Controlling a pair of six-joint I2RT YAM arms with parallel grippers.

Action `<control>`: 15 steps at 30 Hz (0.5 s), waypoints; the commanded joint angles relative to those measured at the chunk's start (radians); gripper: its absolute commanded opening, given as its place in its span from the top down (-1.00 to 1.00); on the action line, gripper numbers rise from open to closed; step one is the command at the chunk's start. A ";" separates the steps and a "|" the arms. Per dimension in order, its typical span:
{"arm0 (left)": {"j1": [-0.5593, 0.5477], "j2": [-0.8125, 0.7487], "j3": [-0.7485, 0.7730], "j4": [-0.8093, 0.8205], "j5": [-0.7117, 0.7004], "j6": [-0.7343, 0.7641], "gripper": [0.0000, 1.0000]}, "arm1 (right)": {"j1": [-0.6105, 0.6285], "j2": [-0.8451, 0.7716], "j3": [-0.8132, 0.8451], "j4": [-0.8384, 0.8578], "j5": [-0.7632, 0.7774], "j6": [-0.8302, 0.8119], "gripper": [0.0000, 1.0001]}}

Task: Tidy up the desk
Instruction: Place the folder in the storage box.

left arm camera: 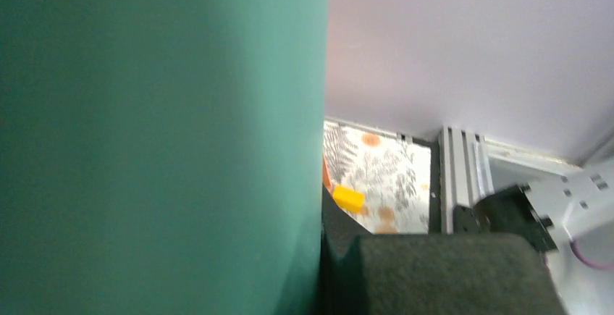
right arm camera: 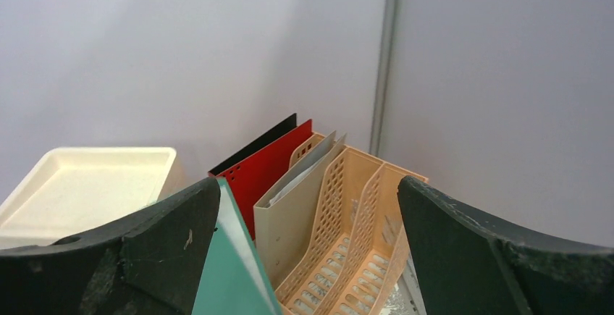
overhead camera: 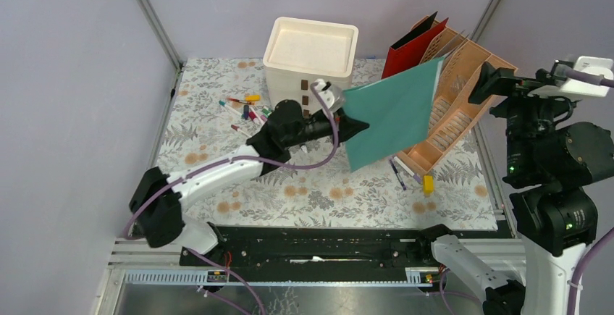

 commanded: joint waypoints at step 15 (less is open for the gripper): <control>-0.061 0.588 0.713 0.117 -0.253 0.078 1.00 | -0.012 -0.050 -0.020 0.058 0.264 0.016 -0.99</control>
